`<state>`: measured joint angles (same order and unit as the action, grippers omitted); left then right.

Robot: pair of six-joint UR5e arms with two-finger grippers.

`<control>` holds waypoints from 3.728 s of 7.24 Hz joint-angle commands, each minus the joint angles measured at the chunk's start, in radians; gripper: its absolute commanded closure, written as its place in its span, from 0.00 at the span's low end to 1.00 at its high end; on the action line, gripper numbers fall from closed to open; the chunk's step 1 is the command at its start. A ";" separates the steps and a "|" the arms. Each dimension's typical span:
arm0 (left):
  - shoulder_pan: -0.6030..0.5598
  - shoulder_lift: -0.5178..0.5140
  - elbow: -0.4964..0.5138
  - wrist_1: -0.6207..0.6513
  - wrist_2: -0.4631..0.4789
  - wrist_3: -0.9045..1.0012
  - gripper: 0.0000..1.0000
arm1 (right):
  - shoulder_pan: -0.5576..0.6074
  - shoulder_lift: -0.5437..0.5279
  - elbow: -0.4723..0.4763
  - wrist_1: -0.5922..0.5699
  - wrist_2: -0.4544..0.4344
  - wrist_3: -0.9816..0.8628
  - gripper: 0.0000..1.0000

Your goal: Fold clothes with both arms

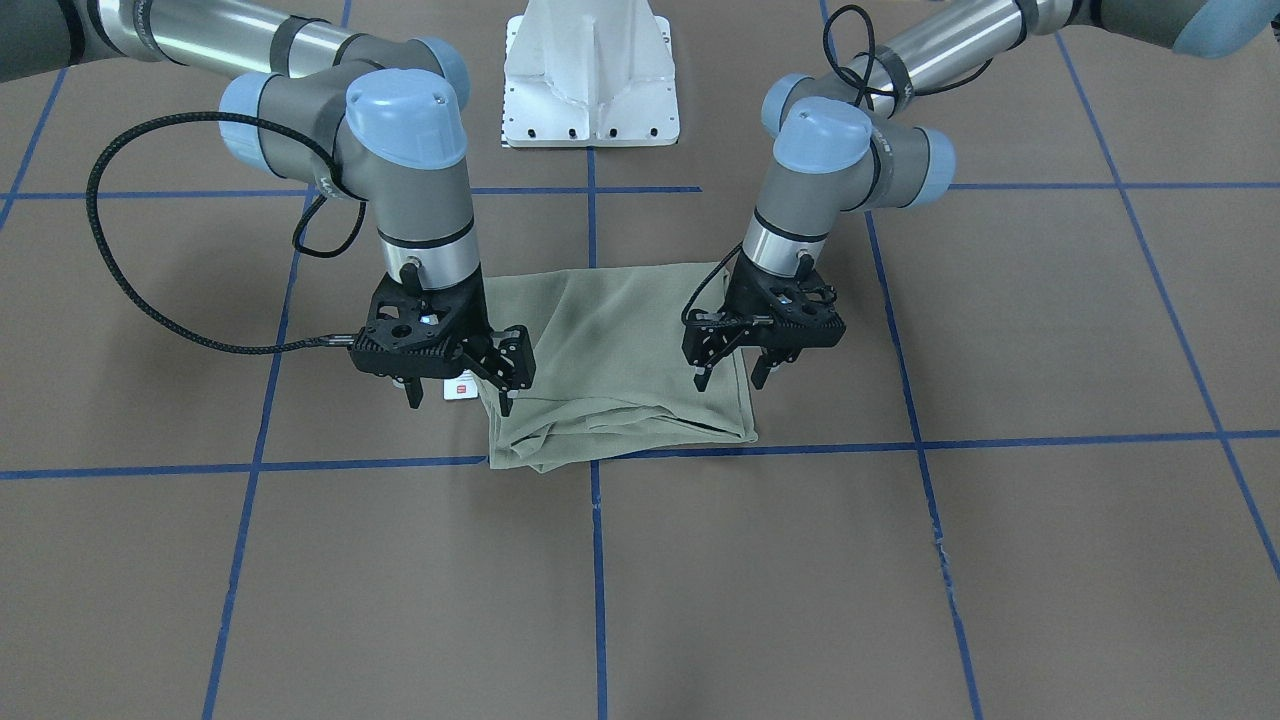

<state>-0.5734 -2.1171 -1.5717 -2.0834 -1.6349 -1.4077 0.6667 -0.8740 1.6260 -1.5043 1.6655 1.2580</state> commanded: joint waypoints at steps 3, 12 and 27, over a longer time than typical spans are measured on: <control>0.021 -0.034 0.044 -0.010 0.024 -0.129 0.32 | -0.006 -0.019 0.006 0.001 -0.004 0.008 0.00; -0.002 -0.076 0.146 -0.112 0.038 -0.235 0.37 | -0.022 -0.026 0.005 0.006 -0.038 0.008 0.00; -0.109 -0.046 0.161 -0.103 0.029 0.210 0.00 | -0.018 -0.022 0.005 -0.004 -0.026 -0.014 0.00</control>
<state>-0.6637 -2.1743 -1.3885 -2.1895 -1.5986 -1.3169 0.6449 -0.8986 1.6317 -1.5015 1.6324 1.2562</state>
